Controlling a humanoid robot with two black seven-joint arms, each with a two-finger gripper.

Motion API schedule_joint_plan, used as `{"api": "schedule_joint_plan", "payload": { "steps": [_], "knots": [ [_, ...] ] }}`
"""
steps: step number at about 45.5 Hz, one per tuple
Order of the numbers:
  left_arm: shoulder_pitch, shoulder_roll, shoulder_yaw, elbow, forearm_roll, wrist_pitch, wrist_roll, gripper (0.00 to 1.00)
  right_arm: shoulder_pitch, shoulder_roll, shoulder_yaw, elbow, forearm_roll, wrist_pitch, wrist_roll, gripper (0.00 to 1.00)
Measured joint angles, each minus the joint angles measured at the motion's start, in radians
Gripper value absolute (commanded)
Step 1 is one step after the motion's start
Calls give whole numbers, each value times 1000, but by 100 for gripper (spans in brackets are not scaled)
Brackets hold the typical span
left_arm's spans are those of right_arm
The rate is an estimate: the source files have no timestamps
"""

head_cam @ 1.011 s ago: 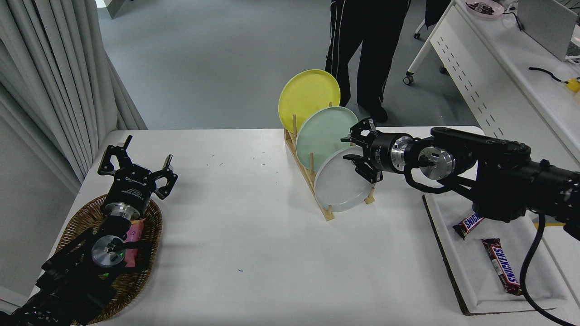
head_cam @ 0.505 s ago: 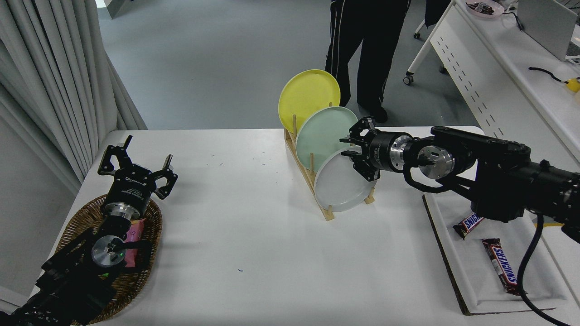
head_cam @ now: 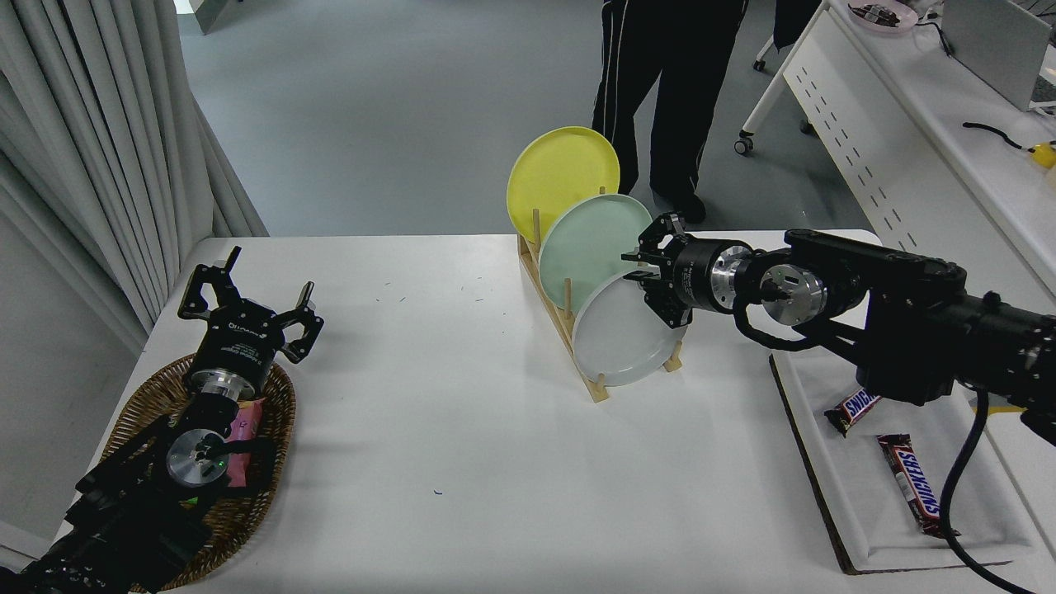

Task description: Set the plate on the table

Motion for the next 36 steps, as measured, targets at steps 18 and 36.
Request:
{"api": "schedule_joint_plan", "payload": {
  "steps": [18, 36],
  "knots": [
    [0, 0, 0, 0, 0, 0, 0, 100, -2, -1, 2, 0, -1, -7, -17, 12],
    [0, 0, 0, 0, 0, 0, 0, 100, -2, 0, 8, 1, -1, -6, -22, 0]
  ]
}}
